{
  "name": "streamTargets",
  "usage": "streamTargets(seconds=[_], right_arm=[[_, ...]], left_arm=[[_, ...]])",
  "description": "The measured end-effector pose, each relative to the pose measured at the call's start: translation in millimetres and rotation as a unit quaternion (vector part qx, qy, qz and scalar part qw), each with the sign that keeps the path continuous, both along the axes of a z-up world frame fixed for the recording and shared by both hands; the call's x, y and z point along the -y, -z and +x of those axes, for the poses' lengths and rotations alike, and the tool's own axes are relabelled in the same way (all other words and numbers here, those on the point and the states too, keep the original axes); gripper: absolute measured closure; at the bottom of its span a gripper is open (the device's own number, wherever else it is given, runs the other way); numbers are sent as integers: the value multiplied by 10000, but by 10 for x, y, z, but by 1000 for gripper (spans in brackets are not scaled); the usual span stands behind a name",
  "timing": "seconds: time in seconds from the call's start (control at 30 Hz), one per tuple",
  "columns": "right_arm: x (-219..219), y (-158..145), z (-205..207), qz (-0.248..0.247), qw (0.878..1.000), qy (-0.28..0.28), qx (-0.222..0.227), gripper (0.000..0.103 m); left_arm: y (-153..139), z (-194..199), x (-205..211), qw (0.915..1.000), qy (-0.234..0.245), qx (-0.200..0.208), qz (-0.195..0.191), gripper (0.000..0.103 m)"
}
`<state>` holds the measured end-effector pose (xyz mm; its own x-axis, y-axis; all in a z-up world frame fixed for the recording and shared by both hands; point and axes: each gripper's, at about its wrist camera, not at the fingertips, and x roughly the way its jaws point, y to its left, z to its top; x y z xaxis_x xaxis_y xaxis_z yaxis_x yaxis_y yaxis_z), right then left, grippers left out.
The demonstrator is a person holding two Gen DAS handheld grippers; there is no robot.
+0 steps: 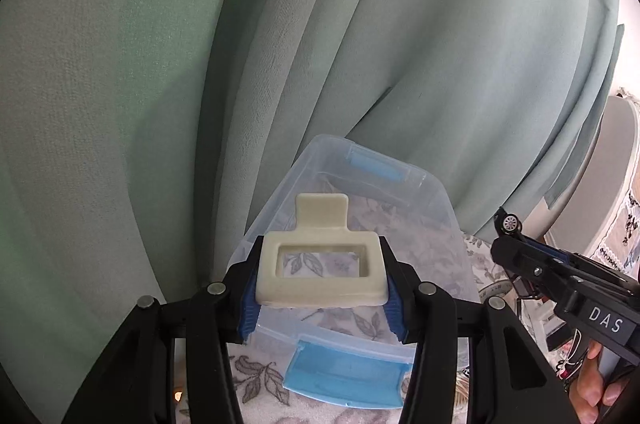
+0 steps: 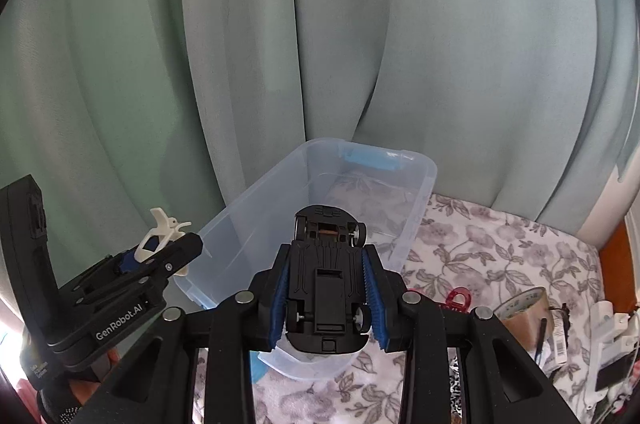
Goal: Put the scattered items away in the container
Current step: 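Carry both items over the clear container and open both grippers to drop them, then withdraw both grippers from the container back toward the scattered items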
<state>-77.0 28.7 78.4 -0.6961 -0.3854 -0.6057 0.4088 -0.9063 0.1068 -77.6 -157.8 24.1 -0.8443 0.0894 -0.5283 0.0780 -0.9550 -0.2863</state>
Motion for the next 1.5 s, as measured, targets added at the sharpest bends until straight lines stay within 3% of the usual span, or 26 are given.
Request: streamTargets(seconds=[0.37,0.73,0.87,1.03,1.27,1.3,1.37,1.5], right_arm=[[304,419,-353,345,9983,-231,413,66],[257,696,-476,353,9961,-219,774,65],[236,697,-466,272,9964,-318,737,57],[217,681,-443,258,9971,-333,634,55],[84,596,-374,48,9981,-287,542,49],[59,576,-350,29,9983,-273,517,47],[-18,529,-297,-24,9987,-173,474,33],[-238,418,-164,-339,9986,-37,412,32]], left_arm=[[296,-366,-11,9993,96,355,-6,51],[292,-388,-51,9989,187,348,-245,50],[287,-394,-61,9988,238,368,-219,41],[290,-373,-72,9984,271,441,-226,36],[246,-335,-155,9979,225,551,-237,22],[230,-320,-166,9979,189,555,-264,18],[183,-272,-203,9979,157,525,-342,15],[55,-140,-366,9976,199,361,-560,12]])
